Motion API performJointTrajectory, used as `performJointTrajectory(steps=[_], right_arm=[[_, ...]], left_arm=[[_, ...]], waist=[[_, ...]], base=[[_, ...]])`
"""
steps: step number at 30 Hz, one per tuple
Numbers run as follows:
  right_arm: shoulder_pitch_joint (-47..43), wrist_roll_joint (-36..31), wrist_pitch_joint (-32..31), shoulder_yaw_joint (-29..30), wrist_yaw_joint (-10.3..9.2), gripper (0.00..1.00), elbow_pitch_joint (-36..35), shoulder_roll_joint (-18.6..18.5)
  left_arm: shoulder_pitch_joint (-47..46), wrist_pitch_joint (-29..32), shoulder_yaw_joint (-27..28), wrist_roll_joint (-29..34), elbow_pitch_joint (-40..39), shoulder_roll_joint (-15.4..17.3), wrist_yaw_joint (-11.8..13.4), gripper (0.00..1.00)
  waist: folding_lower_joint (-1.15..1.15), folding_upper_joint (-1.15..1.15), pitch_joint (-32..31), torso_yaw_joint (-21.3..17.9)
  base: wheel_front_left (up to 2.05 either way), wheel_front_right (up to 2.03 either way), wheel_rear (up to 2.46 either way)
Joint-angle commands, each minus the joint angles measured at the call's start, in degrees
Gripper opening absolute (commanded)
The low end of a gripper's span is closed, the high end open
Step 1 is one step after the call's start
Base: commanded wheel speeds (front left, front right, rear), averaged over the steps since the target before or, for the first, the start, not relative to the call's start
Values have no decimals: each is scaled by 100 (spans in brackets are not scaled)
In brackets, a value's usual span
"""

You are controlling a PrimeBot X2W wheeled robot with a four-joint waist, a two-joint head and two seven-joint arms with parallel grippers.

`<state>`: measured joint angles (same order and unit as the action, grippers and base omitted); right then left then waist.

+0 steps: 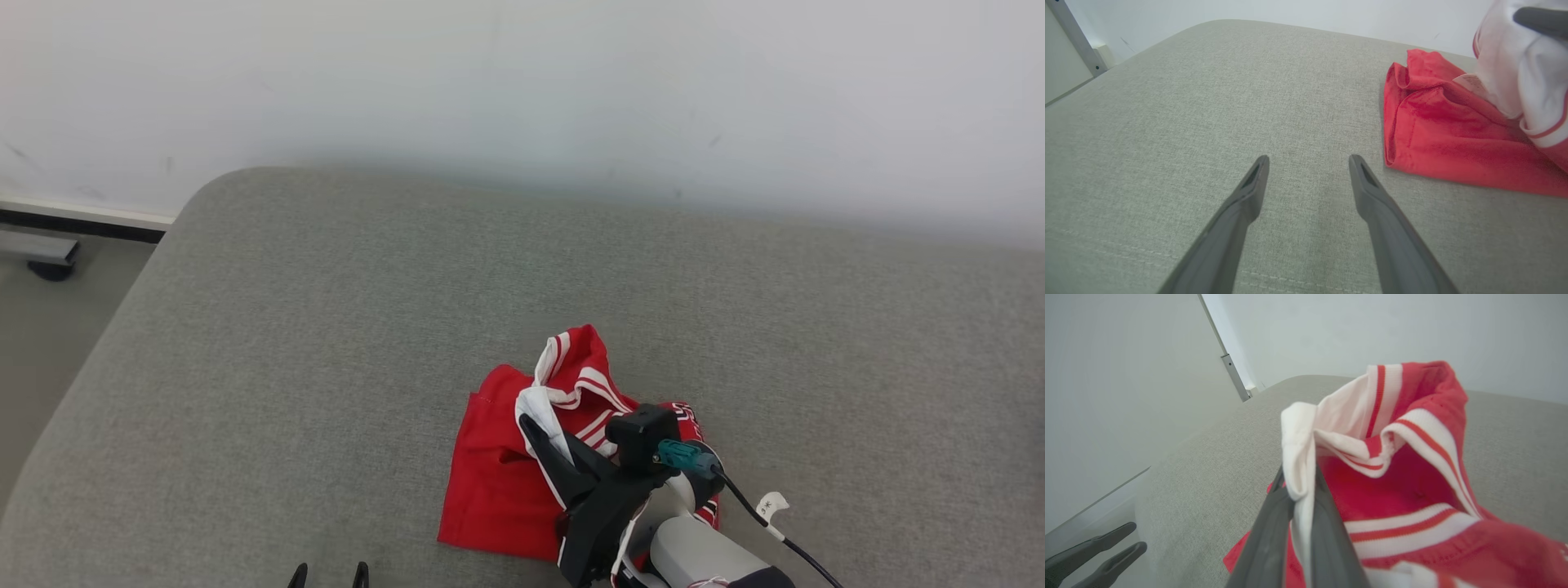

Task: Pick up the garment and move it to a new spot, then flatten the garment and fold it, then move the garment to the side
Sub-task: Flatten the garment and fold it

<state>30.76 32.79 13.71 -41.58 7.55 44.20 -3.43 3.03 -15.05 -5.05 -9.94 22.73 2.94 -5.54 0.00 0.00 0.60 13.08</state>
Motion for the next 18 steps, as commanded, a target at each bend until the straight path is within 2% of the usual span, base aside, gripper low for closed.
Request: performJointTrajectory(steps=[1,2,3,4,10,18], right_arm=[[114,98,52,-115,-16,0,91,50],[159,157,60,-148,-16,23,145,57],[206,213,71,-199,-16,66,162,60],[237,304,96,-253,-16,100,107,65],[324,527,144,-257,-16,100,-84,52],[-100,-177,146,896,-16,100,-590,28]], left_arm=[[36,-17,-14,36,8,-6,4,100],[40,-17,-25,48,10,-7,0,100],[48,-17,-31,52,10,-7,0,100],[49,-17,-34,56,9,-7,2,100],[49,-17,47,41,-37,-8,40,100],[12,-17,88,-31,-111,-8,64,100]], waist=[[0,0,-2,273],[0,0,-5,316],[0,0,-7,349],[0,0,-6,371],[0,0,-12,317],[0,0,-14,-88]], base=[[0,0,0],[0,0,0],[0,0,0],[0,0,0],[0,0,0],[0,0,0]])
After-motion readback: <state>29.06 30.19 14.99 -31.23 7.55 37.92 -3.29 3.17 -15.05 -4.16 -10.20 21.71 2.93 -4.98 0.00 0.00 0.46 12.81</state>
